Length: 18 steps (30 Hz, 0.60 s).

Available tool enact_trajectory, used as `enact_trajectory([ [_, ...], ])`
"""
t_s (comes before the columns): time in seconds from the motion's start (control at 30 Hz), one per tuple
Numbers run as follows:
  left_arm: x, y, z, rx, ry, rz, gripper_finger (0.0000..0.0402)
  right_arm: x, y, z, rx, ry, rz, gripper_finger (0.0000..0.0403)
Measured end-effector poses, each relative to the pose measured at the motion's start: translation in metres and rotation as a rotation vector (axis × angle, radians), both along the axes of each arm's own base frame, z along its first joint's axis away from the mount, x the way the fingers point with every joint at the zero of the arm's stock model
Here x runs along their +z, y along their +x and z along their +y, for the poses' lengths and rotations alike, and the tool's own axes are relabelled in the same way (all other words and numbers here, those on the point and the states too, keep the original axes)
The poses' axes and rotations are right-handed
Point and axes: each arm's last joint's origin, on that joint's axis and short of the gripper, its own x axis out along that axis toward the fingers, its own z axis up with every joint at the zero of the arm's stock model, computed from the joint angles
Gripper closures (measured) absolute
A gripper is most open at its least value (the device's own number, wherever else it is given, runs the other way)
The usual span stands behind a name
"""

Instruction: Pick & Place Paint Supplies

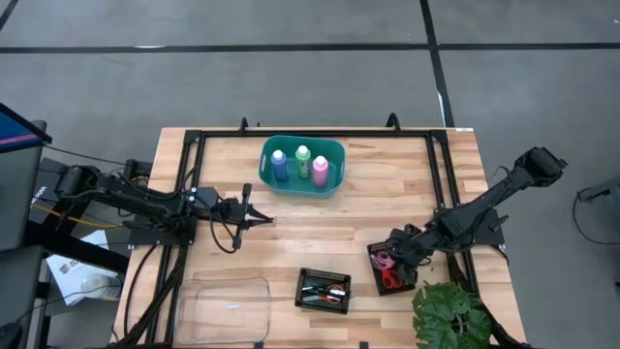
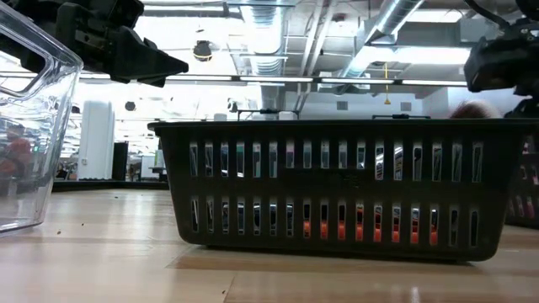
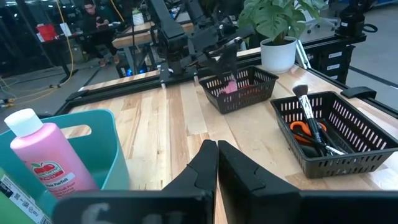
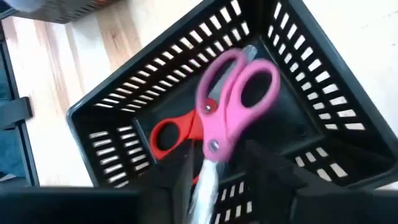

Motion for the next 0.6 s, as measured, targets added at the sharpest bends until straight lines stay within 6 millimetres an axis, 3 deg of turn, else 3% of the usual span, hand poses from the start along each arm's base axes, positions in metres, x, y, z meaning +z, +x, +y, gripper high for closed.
enact_trajectory([
  [0.17,0.000,0.000,0.000,0.000,0.000,-0.001,0.0396,0.007,0.006,0.002,0.032,0.020,-0.097,0.0219],
  [0.3,0.002,0.000,0.000,0.000,-0.001,-0.019,0.0396,0.028,0.015,0.004,0.105,-0.016,-0.378,0.0190],
  [0.5,0.004,0.001,0.000,0.000,-0.003,-0.043,0.0396,0.071,0.014,0.001,0.244,-0.149,-0.802,0.0181],
  [0.6,0.005,0.001,0.000,0.000,-0.003,-0.049,0.0396,0.081,0.006,-0.005,0.290,-0.262,-0.940,0.0186],
])
